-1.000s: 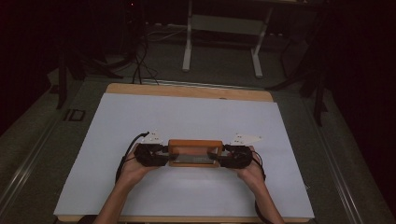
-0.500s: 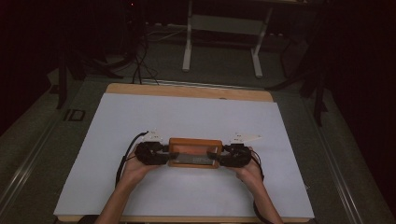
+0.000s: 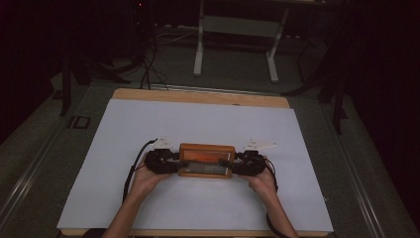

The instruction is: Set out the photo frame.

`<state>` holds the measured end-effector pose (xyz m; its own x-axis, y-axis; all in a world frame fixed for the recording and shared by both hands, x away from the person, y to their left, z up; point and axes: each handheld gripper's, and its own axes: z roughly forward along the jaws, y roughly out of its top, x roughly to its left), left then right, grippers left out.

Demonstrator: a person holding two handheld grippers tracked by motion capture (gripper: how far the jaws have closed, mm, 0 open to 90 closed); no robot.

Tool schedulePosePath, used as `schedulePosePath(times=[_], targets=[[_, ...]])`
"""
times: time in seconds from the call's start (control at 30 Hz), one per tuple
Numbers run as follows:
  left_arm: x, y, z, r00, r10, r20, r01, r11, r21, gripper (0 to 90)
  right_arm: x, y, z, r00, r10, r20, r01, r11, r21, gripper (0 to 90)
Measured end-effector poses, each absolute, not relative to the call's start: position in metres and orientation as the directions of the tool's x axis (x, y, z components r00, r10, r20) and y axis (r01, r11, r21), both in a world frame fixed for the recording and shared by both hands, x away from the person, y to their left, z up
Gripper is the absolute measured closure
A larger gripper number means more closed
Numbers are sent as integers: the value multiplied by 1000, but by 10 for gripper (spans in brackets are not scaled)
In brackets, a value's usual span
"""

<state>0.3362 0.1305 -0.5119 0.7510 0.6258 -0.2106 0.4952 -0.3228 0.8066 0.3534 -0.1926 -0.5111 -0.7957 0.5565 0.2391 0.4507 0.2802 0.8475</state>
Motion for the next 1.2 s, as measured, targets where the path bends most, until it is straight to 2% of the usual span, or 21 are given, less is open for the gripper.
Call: schedulePosePath(times=[0.47, 0.73, 1.2], targets=[[335, 127, -514, 748, 640, -176, 484, -345, 804, 541, 353, -191, -512, -789, 571, 228, 448, 281, 849, 487], [334, 126, -515, 751, 637, -174, 486, -356, 798, 484, 351, -191, -510, -789, 582, 198, 437, 304, 847, 447], [330, 148, -504, 728, 655, -203, 480, -276, 833, 401, 348, -208, -494, -799, 572, 184, 410, 296, 863, 369]])
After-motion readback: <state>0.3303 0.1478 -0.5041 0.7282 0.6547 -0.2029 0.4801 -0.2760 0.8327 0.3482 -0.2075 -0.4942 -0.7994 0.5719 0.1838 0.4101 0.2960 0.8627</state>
